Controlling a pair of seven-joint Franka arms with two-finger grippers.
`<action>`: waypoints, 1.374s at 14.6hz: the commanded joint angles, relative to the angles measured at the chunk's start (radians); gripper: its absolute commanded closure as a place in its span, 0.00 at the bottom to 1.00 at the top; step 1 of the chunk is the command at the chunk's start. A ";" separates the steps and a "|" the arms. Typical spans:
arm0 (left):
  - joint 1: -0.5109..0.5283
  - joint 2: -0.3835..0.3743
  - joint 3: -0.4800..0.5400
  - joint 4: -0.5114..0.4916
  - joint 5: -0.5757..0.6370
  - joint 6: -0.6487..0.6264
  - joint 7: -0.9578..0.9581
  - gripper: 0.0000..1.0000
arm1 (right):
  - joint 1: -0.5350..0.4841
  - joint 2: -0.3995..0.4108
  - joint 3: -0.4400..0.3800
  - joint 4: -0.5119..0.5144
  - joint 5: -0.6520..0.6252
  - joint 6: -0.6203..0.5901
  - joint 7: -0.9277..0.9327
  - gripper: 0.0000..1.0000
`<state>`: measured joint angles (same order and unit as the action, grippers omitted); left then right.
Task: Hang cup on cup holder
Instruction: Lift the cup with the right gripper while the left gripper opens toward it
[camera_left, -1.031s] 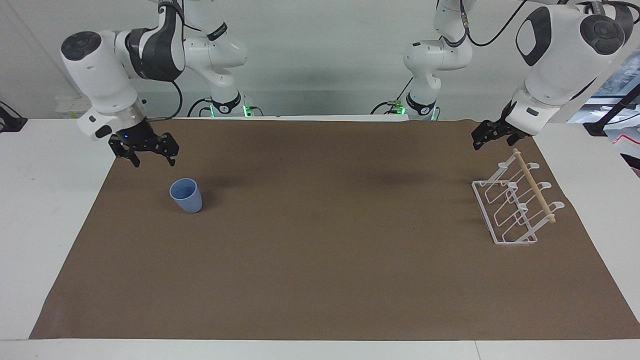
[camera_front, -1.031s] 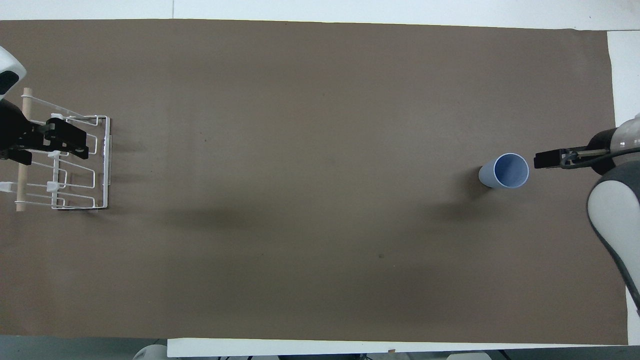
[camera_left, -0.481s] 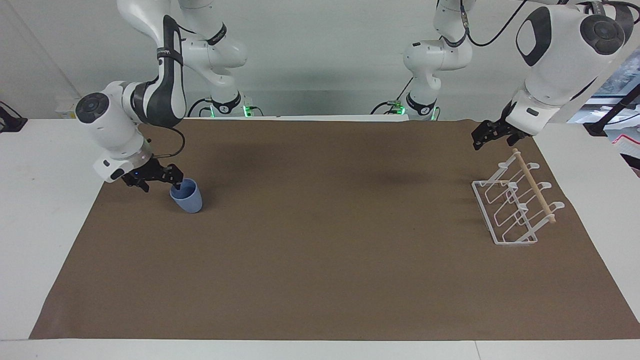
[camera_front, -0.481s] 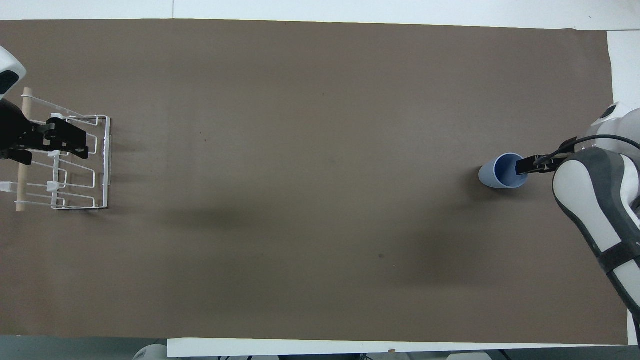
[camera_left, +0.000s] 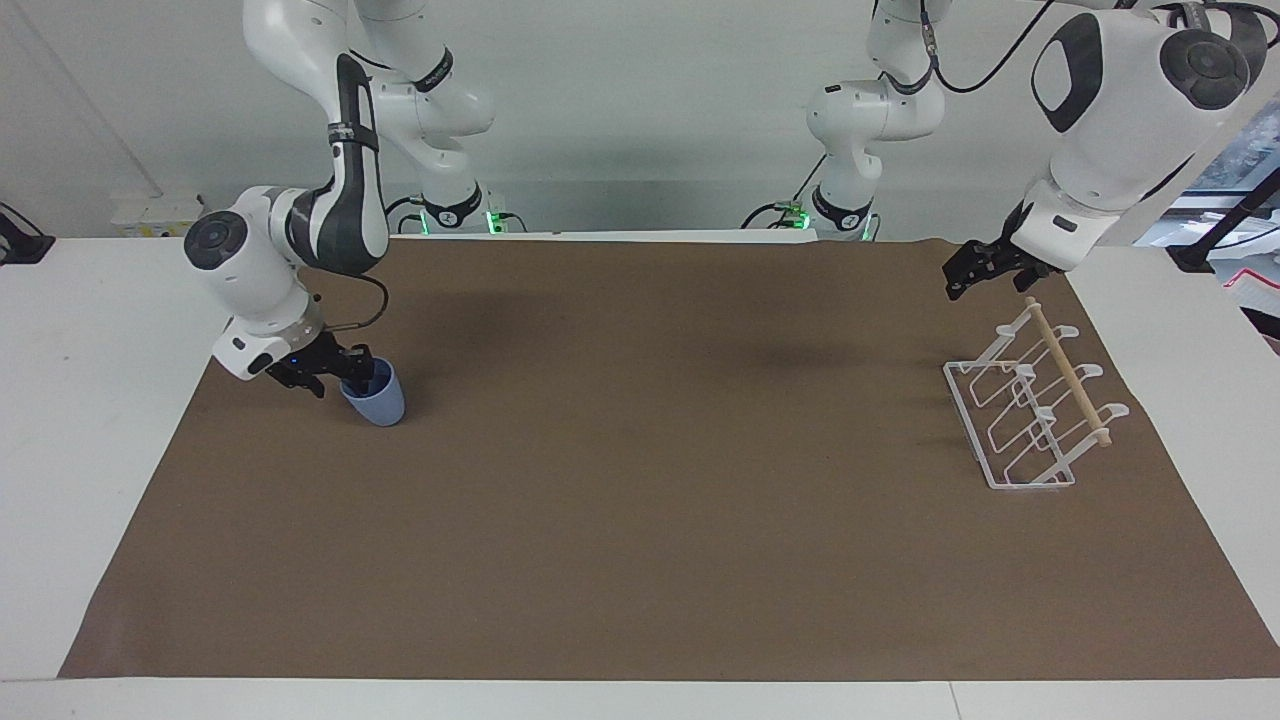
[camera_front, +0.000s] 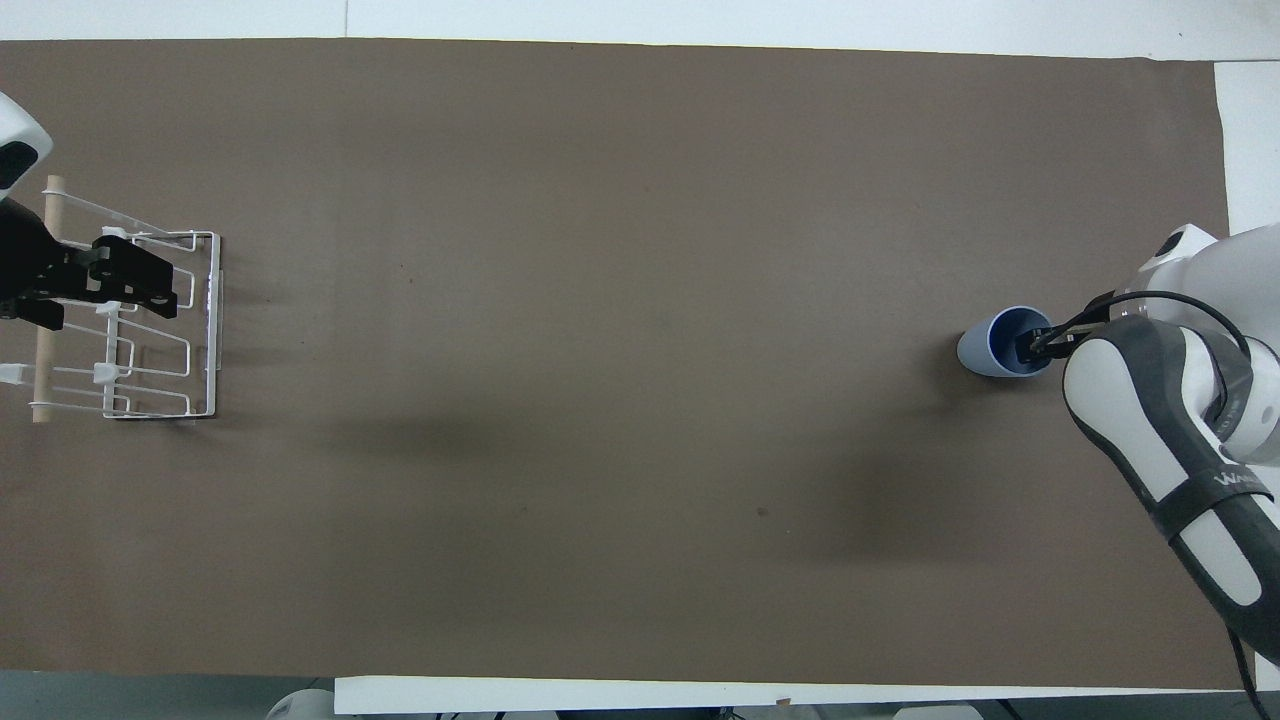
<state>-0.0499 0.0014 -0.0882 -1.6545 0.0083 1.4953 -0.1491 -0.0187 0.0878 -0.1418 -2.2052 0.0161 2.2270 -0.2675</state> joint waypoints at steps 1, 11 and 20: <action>-0.013 -0.020 0.013 -0.014 0.016 -0.001 0.002 0.00 | -0.004 0.006 0.005 -0.002 0.015 0.016 -0.041 1.00; -0.027 -0.026 0.005 -0.017 0.006 0.002 -0.017 0.00 | 0.116 0.061 0.010 0.282 0.739 -0.414 -0.125 1.00; -0.053 -0.015 -0.083 0.010 -0.290 0.072 -1.074 0.00 | 0.659 0.075 0.010 0.289 1.399 0.044 0.229 1.00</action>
<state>-0.0991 -0.0074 -0.1520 -1.6538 -0.2359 1.5235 -1.0113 0.5522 0.1451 -0.1244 -1.9333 1.3438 2.1661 -0.0896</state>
